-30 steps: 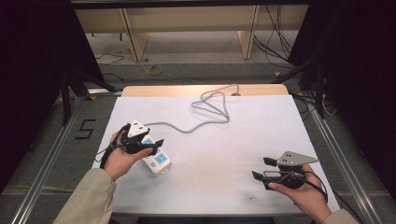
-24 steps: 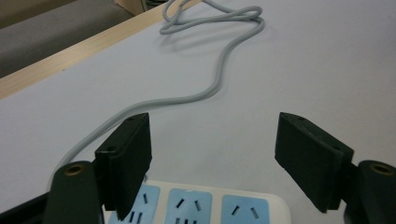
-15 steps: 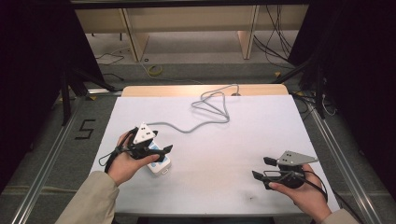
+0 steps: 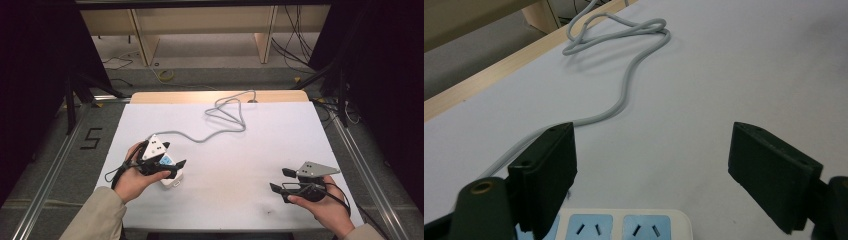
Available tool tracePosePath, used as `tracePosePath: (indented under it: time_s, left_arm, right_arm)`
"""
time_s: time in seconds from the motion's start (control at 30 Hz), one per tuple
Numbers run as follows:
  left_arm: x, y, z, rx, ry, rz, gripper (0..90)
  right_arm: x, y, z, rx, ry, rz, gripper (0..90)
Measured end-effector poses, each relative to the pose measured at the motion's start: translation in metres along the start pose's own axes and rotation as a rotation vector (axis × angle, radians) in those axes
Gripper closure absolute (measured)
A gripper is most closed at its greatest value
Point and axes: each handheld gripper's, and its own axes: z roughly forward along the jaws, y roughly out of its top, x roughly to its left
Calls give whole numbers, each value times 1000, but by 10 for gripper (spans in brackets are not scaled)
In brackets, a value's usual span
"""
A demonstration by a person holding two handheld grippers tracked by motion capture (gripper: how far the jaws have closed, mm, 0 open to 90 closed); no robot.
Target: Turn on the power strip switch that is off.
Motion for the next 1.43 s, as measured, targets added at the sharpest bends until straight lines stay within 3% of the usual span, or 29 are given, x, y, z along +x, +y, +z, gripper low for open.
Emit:
tracePosePath:
  time_s: [1.0,1.43]
  left_arm:
    - [7,-36,-25,32,29,-35,165]
    - [6,-38,-25,41,31,-33,161]
  right_arm:
    - [-1,0,1,2,2,0,296]
    - [-1,0,1,2,3,0,296]
